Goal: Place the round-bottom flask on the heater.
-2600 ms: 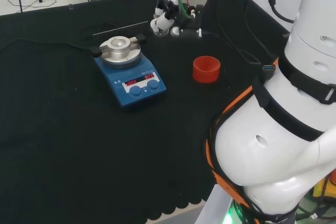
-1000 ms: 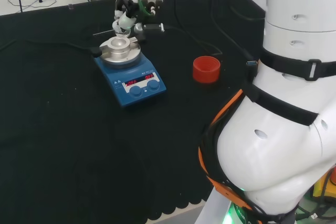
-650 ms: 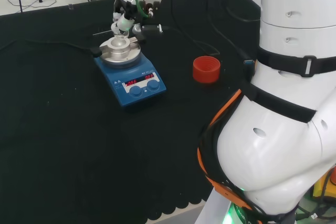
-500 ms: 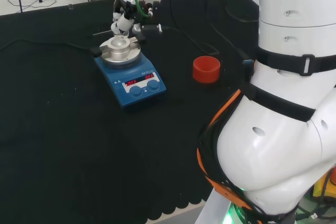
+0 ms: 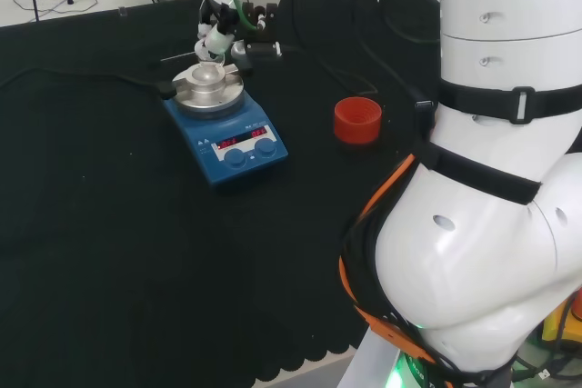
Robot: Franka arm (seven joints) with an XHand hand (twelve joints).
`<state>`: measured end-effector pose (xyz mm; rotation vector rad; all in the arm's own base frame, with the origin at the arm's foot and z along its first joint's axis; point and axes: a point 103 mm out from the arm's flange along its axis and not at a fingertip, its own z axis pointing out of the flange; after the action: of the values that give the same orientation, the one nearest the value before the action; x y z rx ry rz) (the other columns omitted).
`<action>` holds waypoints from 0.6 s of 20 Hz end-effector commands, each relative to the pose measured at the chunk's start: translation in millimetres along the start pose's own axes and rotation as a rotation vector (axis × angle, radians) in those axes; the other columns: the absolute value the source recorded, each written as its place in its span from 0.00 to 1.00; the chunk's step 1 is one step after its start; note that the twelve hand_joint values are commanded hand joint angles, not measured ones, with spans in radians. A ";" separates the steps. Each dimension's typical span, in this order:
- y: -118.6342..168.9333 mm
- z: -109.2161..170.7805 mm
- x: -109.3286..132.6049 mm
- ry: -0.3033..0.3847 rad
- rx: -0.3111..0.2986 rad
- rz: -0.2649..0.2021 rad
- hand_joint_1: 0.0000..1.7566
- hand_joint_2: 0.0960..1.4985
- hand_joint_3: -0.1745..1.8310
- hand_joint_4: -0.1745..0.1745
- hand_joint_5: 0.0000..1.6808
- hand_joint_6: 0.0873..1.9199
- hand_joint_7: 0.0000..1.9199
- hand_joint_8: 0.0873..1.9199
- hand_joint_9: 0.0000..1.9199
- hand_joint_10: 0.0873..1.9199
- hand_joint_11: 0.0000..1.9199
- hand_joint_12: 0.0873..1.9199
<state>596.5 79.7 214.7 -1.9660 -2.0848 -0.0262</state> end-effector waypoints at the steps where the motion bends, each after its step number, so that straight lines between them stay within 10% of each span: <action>1: 5.3 6.3 -0.9 0.001 0.010 -0.004 0.62 0.43 0.48 0.79 0.63 0.56 0.20 0.32 0.31 0.31 0.17 0.66; 12: 9.0 12.8 4.9 -0.013 0.023 -0.014 0.62 0.43 0.48 0.80 0.63 0.56 0.20 0.32 0.31 0.31 0.17 0.66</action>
<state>602.4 87.4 203.9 -1.9443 -2.0961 -0.0033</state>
